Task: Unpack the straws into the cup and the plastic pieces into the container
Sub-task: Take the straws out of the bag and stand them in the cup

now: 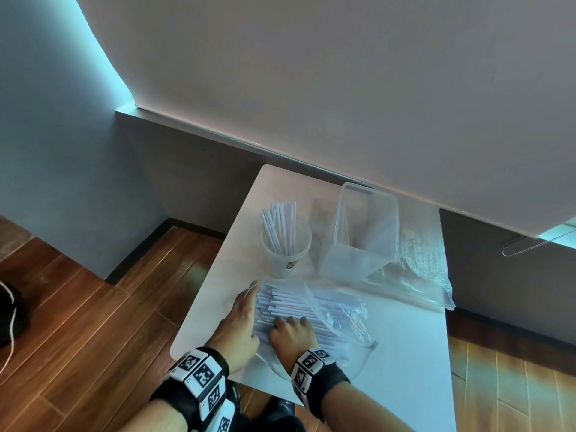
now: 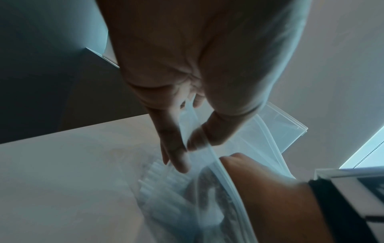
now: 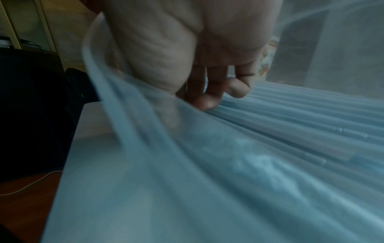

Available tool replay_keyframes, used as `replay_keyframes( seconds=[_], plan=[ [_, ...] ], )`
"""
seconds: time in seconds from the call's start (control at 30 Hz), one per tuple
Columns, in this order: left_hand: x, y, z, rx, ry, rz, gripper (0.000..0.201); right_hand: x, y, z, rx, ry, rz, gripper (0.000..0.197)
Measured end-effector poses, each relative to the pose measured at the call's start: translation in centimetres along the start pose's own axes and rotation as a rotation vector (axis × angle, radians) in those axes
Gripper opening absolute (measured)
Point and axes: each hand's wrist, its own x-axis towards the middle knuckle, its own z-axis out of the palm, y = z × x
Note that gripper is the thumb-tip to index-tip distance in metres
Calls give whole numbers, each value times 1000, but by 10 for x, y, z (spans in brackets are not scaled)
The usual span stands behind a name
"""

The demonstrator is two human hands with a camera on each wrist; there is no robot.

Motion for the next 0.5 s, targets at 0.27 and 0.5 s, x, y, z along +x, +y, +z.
replay_keyframes(
  seconds=[0.27, 0.5],
  plan=[
    [-4, 3, 0, 5, -11, -10, 95, 4, -6, 3, 28, -48, 84, 35],
    [-4, 0, -1, 2, -20, -25, 95, 2, -4, -5, -99, -45, 11, 28]
  ],
)
